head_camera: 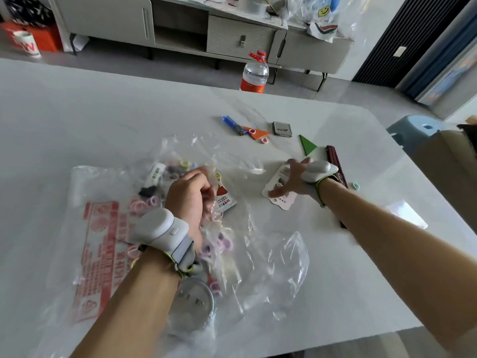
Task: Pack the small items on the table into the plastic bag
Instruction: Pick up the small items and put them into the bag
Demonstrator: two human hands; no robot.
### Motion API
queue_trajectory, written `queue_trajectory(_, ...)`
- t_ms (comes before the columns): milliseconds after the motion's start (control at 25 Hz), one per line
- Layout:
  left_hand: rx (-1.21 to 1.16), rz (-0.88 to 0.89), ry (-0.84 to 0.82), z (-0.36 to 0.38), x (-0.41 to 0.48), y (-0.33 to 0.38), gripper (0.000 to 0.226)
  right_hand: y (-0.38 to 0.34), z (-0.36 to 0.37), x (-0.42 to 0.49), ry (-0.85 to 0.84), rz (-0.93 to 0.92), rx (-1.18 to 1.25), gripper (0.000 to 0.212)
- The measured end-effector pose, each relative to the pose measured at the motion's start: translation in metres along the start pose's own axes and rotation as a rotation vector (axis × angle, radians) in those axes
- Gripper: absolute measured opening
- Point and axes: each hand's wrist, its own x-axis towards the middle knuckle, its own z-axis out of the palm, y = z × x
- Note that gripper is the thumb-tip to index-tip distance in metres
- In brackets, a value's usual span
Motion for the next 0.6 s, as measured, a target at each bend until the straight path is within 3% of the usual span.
queue_trajectory(160, 0.044, 0.056, -0.019, -0.002, -0.003, -0.002, 0.029, 0.024, 0.016, -0.043, 0.043, 0.152, 0.041, 0.127)
queue_trajectory(200, 0.047, 0.072, -0.025, -0.003, -0.004, -0.004, 0.029, 0.028, 0.023, -0.048, 0.079, 0.195, 0.089, 0.125)
queue_trajectory(240, 0.048, 0.083, -0.042, -0.004, -0.005, -0.006, 0.031, 0.031, 0.03, -0.052, 0.126, 0.205, 0.164, 0.113)
queue_trajectory(320, 0.078, 0.092, -0.071, -0.006, -0.005, -0.009, 0.043, 0.033, 0.05, -0.06, 0.287, 0.195, 0.409, 0.064)
queue_trajectory(400, 0.114, 0.081, -0.075, -0.007, -0.003, -0.01, 0.041, 0.03, 0.056, -0.065, 0.41, 0.19, 0.736, 0.025)
queue_trajectory(520, 0.118, 0.06, -0.046, -0.005, -0.004, -0.009, 0.036, 0.02, 0.038, -0.073, 0.37, 0.144, 1.211, 0.009)
queue_trajectory(600, 0.091, 0.057, -0.044, -0.001, -0.005, -0.008, 0.038, 0.014, 0.027, -0.077, 0.388, 0.123, 1.235, 0.009)
